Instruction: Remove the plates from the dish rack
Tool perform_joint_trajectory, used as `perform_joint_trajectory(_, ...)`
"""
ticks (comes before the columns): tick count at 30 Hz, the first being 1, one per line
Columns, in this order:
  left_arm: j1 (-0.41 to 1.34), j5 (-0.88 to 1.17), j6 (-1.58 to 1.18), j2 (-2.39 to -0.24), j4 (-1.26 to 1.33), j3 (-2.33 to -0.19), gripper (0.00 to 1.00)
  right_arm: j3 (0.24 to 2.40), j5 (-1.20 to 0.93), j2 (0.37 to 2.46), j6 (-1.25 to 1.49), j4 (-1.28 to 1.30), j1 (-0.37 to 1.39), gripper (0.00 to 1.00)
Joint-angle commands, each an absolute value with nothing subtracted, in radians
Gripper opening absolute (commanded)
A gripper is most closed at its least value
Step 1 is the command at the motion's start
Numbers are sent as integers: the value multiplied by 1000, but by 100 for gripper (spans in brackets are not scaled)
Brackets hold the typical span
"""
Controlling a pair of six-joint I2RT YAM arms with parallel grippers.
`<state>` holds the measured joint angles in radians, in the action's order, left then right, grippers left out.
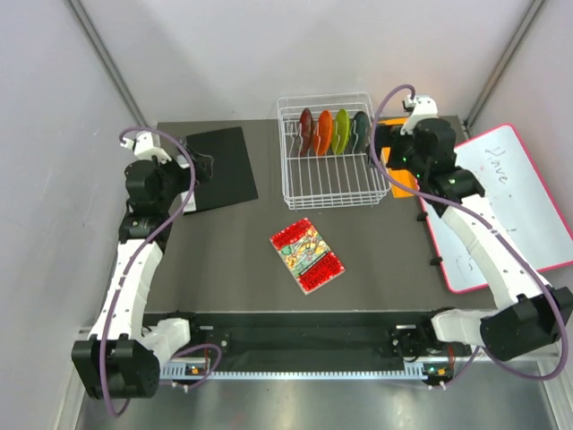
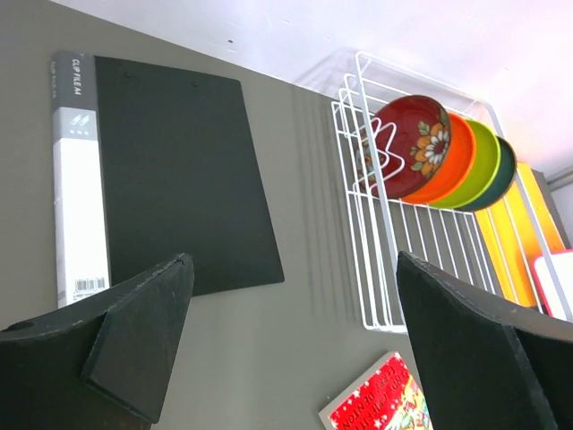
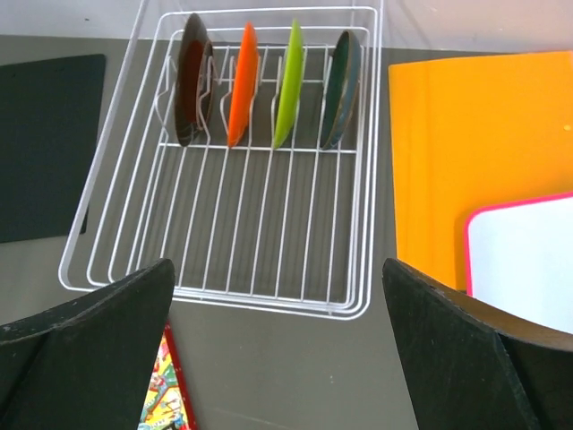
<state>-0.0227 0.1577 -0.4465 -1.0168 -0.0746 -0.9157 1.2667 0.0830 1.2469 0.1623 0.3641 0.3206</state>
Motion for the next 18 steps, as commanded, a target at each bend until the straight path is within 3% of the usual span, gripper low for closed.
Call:
perform_joint_trajectory(1, -20, 118, -423, -1057, -26, -972, 99, 1341, 5, 1264, 163, 290, 325, 100)
perform_joint_trajectory(4, -20, 104, -416, -1094, -12, -986, 99, 1364, -54, 1325, 149, 189, 324, 100)
perform_joint_trajectory(9, -20, 28, -384, -1141, -8, -982, 99, 1636, -35, 1567, 156, 278, 325, 100)
perform_joint_trajectory(18, -20, -32, -377, -1227, 83, -904, 98, 1940, -21, 1874, 147, 347, 357, 95)
